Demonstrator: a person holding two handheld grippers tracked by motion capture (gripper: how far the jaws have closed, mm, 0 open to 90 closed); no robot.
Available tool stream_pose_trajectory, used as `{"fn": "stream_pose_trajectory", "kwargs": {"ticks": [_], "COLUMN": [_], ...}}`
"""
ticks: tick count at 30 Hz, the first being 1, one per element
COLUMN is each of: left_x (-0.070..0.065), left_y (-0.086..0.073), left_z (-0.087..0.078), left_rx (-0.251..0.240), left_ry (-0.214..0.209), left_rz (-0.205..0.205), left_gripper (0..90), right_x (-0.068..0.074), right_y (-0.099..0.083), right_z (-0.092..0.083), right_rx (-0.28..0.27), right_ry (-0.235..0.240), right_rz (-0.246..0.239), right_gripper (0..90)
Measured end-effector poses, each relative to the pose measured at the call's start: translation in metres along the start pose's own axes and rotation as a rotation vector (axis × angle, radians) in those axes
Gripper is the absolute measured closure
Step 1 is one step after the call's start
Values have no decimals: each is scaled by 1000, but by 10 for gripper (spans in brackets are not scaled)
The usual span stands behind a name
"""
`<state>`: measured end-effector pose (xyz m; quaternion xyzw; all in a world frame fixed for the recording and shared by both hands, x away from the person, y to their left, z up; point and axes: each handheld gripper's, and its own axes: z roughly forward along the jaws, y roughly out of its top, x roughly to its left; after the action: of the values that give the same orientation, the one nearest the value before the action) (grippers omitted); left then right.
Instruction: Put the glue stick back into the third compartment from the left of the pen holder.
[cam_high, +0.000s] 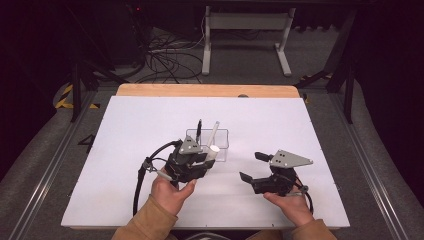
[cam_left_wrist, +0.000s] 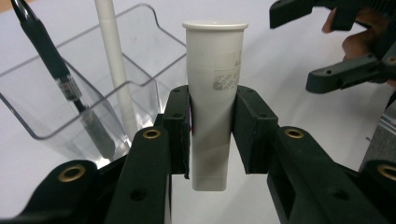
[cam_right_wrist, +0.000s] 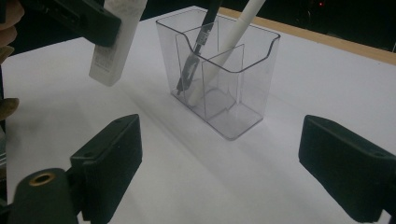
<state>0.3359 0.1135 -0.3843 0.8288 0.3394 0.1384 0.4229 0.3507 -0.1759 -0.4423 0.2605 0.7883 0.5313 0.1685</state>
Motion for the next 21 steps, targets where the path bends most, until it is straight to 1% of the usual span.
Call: {"fn": "stream_pose_trajectory", "kwargs": {"ticks": [4,6,9,10,12,13,15,16,17,19,21], "left_x": [0,1,5,6,10,10,13,14,15,18,21], "left_y": [6,9,13,15,18,19,22,23,24,26,28], "left_z": [-2,-1,0,1,2,3,5,5,6,7,10], "left_rx": [-33,-61,-105,-120,-143,-152,-171,-176,-184,-198,-209], "left_ry": [-11,-42,-74,-88,-95,-107,-107,-109,-118,-124,-131], "left_rz": [13,11,13,3,2,-7,-14,-10,-23,-32,-51], "left_gripper": [689,689,689,689,689,689,689,689,689,689,689], "right_x": [0,0,0,0,0,0,0,0,0,1,1], "right_y": [0,0,0,0,0,0,0,0,0,0,0], "right_z": [0,0,0,0,0,0,0,0,0,0,0], "right_rx": [0,-1,-1,-2,-2,-2,-2,-3,-2,-1,-1], "right_ry": [-2,-2,0,1,3,2,3,3,3,4,4], "right_rz": [0,-3,-3,-4,-7,-8,-8,-6,-7,-8,-7], "right_gripper": [136,136,137,137,136,137,137,137,137,136,136]}}
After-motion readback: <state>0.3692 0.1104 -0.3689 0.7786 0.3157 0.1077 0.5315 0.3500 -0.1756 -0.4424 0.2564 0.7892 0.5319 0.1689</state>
